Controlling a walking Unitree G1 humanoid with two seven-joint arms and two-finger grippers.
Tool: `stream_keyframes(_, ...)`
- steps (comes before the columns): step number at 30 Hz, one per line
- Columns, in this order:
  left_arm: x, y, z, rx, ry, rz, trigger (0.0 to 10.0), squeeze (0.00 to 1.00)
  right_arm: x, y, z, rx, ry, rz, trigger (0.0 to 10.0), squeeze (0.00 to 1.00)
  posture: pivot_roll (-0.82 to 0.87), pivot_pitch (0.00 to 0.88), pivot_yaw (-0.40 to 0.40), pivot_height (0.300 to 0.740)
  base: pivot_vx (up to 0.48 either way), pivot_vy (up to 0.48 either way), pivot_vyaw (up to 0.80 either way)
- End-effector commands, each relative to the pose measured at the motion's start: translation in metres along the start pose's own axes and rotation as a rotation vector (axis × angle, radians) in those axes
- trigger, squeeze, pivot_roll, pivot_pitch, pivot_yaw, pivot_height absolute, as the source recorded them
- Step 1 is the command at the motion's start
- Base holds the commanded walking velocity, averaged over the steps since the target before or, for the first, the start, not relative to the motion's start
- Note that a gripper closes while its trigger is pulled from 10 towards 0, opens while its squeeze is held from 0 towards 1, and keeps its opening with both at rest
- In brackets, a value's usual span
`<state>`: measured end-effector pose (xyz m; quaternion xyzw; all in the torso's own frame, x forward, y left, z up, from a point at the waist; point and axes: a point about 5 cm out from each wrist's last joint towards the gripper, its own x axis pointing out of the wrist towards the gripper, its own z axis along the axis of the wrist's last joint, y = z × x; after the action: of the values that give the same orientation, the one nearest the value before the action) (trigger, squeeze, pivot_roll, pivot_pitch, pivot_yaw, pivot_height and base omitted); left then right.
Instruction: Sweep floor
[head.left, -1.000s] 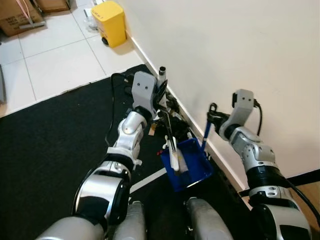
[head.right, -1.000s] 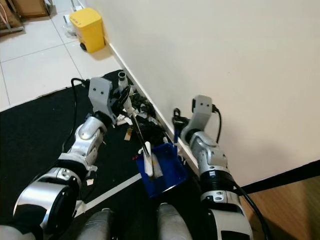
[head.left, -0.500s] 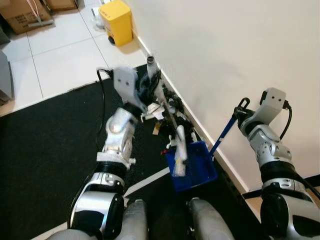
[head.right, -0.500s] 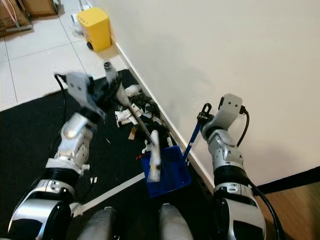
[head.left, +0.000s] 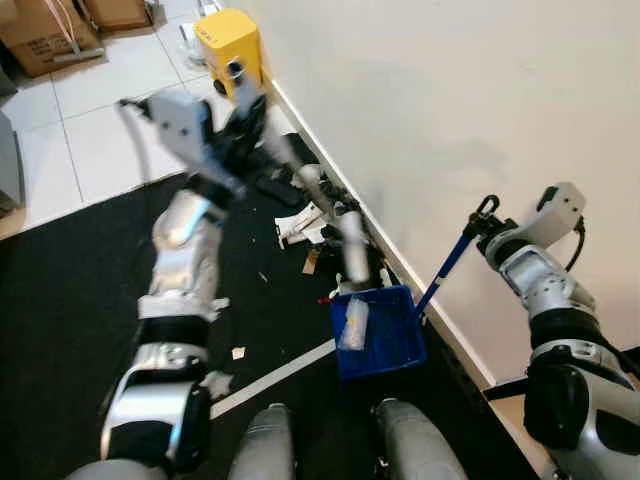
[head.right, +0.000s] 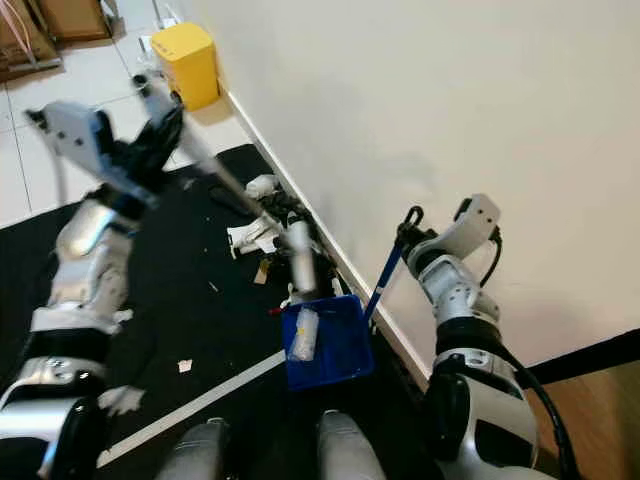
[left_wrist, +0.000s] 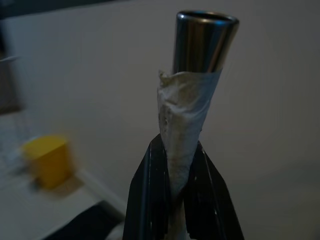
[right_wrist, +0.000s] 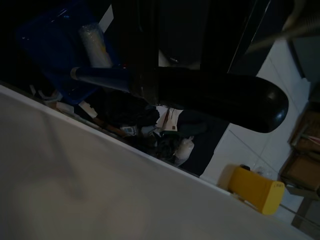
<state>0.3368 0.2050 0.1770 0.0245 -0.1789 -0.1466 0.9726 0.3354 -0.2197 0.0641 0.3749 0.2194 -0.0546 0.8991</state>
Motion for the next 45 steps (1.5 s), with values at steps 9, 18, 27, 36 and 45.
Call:
stream_keyframes(9,-0.009,0.018,0.006,0.085,0.021,0.006,10.0,0.00,-0.002,0.011,-0.060,0.357,0.319,0.129,10.0,0.00,0.03,0.078,0.012,0.740,0.000,0.000,0.00)
stream_keyframes(18,-0.019,0.014,-0.003,0.090,0.063,-0.013,10.0,0.00,-0.001,0.029,-0.045,0.394,0.318,0.226,10.0,0.00,0.03,0.074,0.012,0.740,0.000,0.000,0.00)
stream_keyframes(27,-0.018,0.010,-0.002,0.082,0.054,-0.023,10.0,0.00,0.001,0.034,-0.033,0.278,0.276,0.248,10.0,0.00,0.03,0.072,0.007,0.740,0.000,0.000,0.00)
stream_keyframes(36,-0.018,0.026,0.002,0.145,0.062,0.007,10.0,0.00,0.000,0.035,-0.034,0.277,0.268,0.272,10.0,0.00,0.04,0.065,0.010,0.740,0.000,0.000,0.00)
stream_keyframes(45,-0.020,0.042,0.009,0.220,0.093,0.003,10.0,0.00,0.001,0.028,-0.033,0.184,0.245,0.247,10.0,0.00,0.04,0.058,0.009,0.740,0.000,0.000,0.00)
